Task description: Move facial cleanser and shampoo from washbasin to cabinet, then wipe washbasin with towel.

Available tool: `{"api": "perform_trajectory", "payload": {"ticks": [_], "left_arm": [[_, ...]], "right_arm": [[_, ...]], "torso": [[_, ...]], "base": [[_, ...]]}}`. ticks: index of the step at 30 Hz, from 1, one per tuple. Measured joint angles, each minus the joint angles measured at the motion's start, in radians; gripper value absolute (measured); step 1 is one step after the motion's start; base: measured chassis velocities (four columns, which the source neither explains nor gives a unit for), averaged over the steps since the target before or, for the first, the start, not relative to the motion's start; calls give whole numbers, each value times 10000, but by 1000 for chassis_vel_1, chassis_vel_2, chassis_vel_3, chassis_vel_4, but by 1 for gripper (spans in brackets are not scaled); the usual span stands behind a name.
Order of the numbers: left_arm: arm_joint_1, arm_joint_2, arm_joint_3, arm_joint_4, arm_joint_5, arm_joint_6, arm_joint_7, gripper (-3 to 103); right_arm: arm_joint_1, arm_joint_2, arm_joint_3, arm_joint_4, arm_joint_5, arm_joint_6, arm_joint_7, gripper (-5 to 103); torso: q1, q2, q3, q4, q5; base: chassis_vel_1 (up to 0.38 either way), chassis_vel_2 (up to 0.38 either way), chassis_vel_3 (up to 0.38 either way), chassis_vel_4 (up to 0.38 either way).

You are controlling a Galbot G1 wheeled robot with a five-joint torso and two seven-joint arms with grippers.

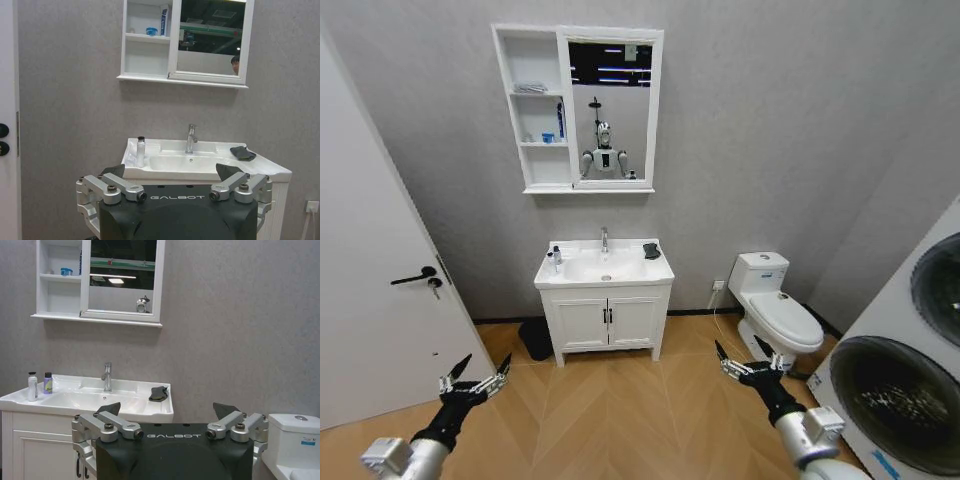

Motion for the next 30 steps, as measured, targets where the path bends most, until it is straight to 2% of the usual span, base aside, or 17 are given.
{"api": "perform_trajectory", "payload": {"ticks": [21, 30], "left_arm": [[55, -41, -51, -26, -20, 0, 56, 100], [61, -61, -143, -122, -53, -5, 61, 100]], "right_arm": [[-80, 0, 41, -43, 24, 168, -167, 100], [-123, 17, 2, -23, 19, 251, -152, 100]], "torso": [[-1, 1, 0, 0, 0], [0, 2, 0, 0, 0]], "base": [[-3, 4, 5, -5], [-119, 114, 111, -114]]}}
